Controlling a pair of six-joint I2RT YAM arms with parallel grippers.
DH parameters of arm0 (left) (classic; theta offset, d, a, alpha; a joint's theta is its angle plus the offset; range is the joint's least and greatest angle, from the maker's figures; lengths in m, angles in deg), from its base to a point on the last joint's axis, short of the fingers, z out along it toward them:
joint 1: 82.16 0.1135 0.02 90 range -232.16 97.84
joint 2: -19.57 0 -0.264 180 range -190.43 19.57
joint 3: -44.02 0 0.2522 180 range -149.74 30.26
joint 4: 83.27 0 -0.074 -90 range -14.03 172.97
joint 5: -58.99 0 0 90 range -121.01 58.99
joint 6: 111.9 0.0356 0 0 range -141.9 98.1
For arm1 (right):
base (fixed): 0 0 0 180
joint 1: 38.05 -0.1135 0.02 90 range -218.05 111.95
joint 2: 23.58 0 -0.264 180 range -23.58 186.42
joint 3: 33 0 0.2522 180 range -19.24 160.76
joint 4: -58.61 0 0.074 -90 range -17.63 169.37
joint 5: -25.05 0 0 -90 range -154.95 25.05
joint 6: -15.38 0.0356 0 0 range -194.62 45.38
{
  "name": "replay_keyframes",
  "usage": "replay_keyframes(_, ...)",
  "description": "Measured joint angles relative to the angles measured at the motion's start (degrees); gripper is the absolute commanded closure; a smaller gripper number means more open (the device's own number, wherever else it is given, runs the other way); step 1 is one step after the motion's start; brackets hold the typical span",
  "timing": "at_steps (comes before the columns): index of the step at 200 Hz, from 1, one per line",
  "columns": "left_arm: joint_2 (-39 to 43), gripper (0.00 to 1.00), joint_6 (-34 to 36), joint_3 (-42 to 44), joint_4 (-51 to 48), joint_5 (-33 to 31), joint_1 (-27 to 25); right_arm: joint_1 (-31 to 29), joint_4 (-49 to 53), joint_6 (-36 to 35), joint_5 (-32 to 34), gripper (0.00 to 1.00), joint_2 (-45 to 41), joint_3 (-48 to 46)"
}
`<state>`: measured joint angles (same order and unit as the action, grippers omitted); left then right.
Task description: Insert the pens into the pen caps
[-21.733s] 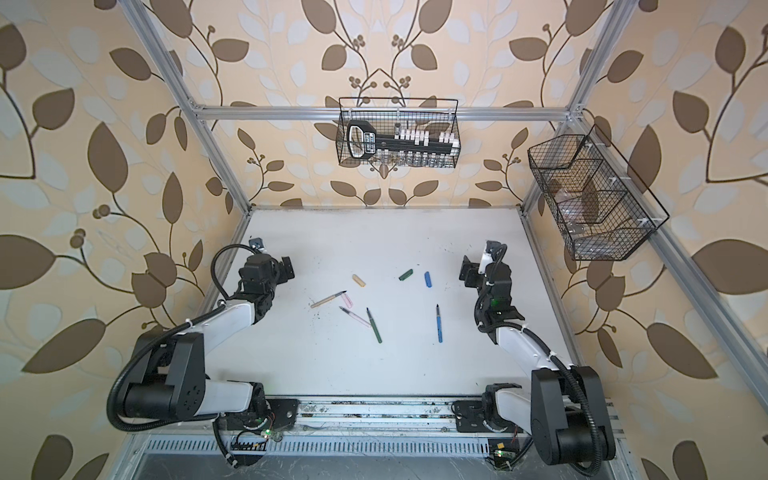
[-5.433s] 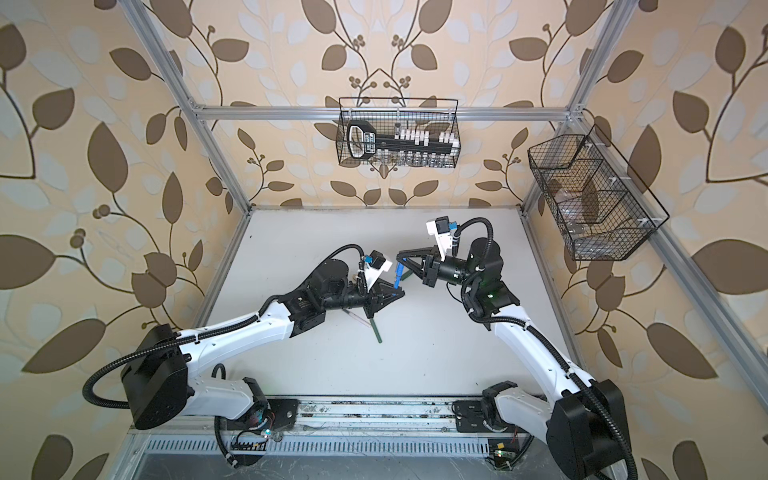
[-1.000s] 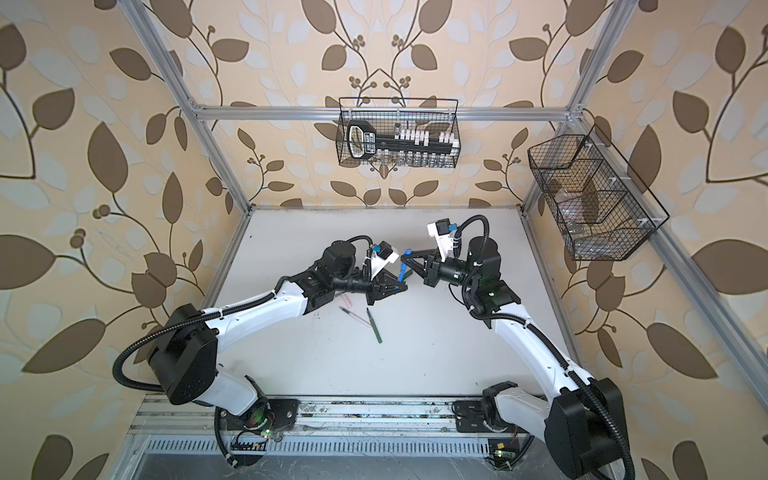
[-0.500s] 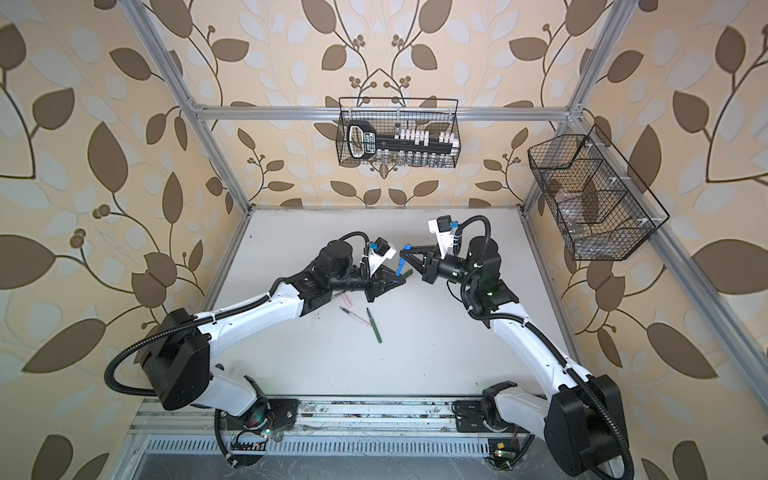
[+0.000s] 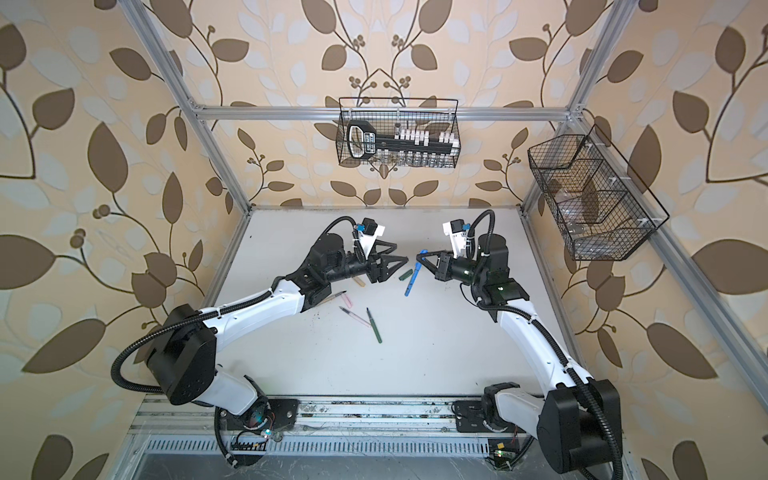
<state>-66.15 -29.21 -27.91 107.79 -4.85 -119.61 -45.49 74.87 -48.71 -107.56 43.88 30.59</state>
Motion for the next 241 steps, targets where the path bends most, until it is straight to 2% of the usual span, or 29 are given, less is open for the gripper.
replay_keyframes(7,1.44,0.11,0.28,0.57,-2.21,-1.36,0.02,0.52,3.48,-1.92,2.64,1.00,0.74,1.75)
replay_keyframes(10,2.05,0.03,-0.15,0.81,-3.26,-1.97,0.07,0.63,4.94,-2.51,3.85,1.00,1.07,2.51)
replay_keyframes(13,2.99,0.01,0.70,1.09,-4.50,-2.89,0.04,0.81,6.58,-3.65,5.35,1.00,1.57,3.39)
replay_keyframes(37,9.51,0.01,1.07,2.32,-13.79,-9.11,0.04,1.38,16.15,-9.44,15.96,1.00,5.49,7.85)
replay_keyframes(62,14.16,0.01,0.87,4.07,-20.31,-17.51,0.07,2.25,22.64,-13.18,23.80,1.00,11.21,8.52)
replay_keyframes(102,13.64,0.01,-0.42,11.17,-24.57,-28.37,1.22,2.71,30.08,-16.04,34.12,1.00,22.29,11.13)
replay_keyframes(139,13.03,0.01,-2.23,16.37,-24.55,-32.94,3.45,2.71,32.87,-18.05,42.88,1.00,30.93,17.64)
replay_keyframes(167,14.99,0.01,-2.32,19.34,-24.04,-35.04,3.78,2.75,33.51,-18.86,46.71,0.98,34.95,20.28)
replay_keyframes(200,20.02,0.01,-2.27,21.73,-21.99,-37.97,3.78,2.75,33.97,-19.58,48.19,0.96,39.23,23.04)
replay_keyframes(225,21.62,0.01,-2.27,22.56,-20.55,-40.02,3.78,2.75,34.01,-19.98,48.70,0.88,41.13,24.09)
replay_keyframes(241,21.57,0.01,-2.27,22.62,-20.31,-40.37,3.78,2.75,33.90,-20.13,49.11,0.79,41.66,24.24)
